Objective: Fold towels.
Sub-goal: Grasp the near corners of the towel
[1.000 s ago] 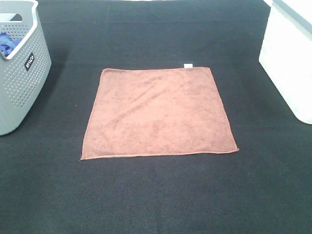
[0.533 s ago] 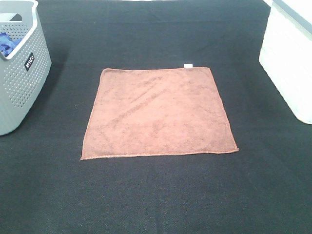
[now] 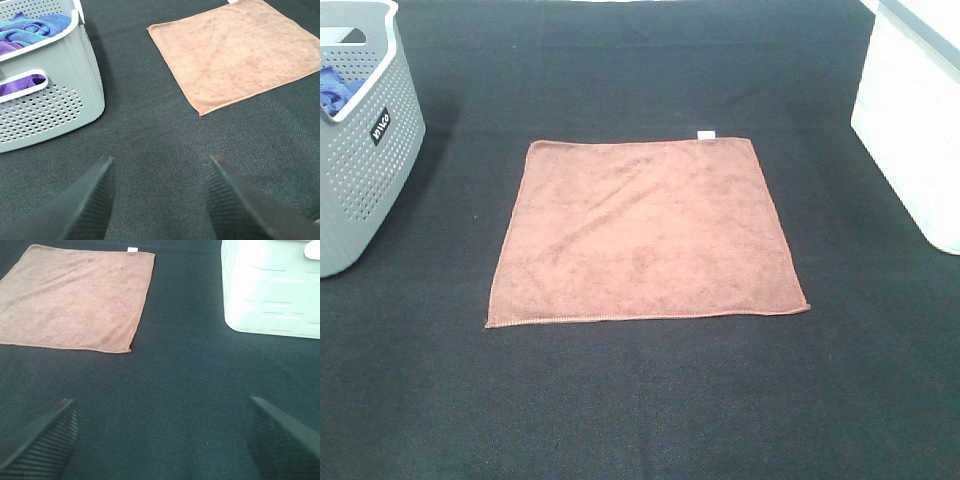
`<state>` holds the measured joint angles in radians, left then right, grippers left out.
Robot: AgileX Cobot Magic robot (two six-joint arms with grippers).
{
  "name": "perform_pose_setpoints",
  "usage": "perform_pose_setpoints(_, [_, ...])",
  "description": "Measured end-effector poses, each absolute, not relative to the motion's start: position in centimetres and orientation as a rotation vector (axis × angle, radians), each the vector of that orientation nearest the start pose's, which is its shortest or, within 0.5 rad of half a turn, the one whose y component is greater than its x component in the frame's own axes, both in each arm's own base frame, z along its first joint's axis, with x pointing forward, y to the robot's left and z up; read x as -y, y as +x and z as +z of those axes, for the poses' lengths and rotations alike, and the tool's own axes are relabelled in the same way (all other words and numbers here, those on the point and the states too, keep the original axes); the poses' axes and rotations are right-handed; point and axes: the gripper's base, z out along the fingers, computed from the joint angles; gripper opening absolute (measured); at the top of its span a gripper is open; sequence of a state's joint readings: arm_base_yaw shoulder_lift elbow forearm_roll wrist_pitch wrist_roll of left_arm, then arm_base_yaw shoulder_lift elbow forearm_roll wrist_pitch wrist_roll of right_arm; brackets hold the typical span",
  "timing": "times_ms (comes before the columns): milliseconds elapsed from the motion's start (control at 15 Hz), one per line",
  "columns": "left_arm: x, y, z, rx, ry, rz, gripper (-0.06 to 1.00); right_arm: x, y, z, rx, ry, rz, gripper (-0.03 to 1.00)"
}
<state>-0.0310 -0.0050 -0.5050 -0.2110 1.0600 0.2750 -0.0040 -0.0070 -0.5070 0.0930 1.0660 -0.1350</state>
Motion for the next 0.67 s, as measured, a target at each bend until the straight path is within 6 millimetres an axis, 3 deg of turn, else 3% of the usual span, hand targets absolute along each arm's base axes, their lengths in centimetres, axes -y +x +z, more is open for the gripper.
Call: perform_pose_setpoints(667, [1.64,-0.77,28.01,-1.992,0.318,-0.097,0.53,-0.74,-0.72,27.90,-2.027,-0.138,0.024,0.85])
